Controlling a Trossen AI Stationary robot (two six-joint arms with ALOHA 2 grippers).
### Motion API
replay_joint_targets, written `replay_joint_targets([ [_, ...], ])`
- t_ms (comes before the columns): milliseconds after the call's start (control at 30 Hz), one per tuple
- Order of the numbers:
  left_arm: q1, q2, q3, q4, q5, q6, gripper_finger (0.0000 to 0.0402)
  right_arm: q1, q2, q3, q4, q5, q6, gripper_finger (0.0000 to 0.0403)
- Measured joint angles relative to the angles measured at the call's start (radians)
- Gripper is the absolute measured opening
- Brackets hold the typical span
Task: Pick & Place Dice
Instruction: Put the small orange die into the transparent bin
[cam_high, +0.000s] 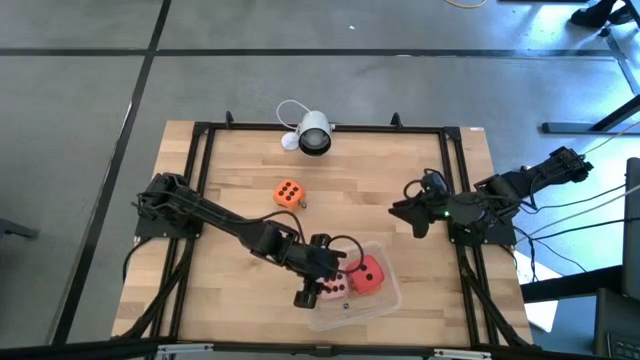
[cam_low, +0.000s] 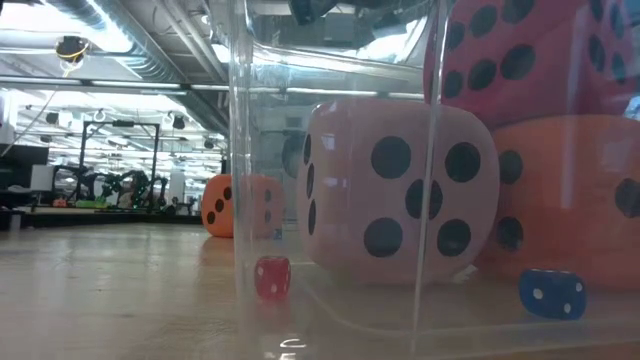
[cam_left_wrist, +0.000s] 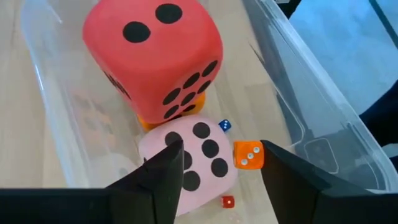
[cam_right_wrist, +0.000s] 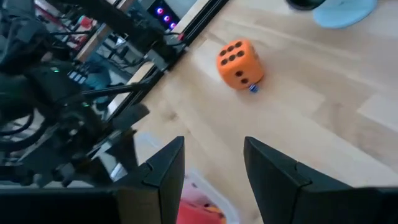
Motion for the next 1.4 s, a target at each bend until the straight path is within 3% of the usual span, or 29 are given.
replay_joint_targets([
  [167, 0.001, 0.0, 0.0, 0.0, -0.016, -0.001, 0.0206, 0.013, 0.006, 0.0, 0.051, -0.039, 0.026, 0.0164],
  [333, 0.003, 0.0, 0.0, -0.012, -0.153, -0.045, 0.0207, 0.037, 0.056, 0.0, 0.147, -0.088, 0.026, 0.0164],
  [500, 0.005, 0.0, -0.001, -0.001, -0.157, -0.046, 0.0207, 0.071, 0.178, 0.0, 0.247, -0.17, 0.055, 0.0164],
  [667, 0.005, 0.0, -0.001, 0.005, -0.187, -0.064, 0.0209, 0.104, 0.301, 0.0, 0.384, -0.172, 0.136, 0.0164],
  [967, 0.005, 0.001, -0.001, 0.028, -0.21, -0.064, 0.021, 0.152, 0.443, 0.0, 0.706, -0.187, 0.133, 0.0148],
  [1400, 0.005, 0.001, -0.001, 0.086, -0.24, -0.071, 0.021, 0.158, 0.554, 0.0, 0.775, -0.204, 0.195, 0.0104],
])
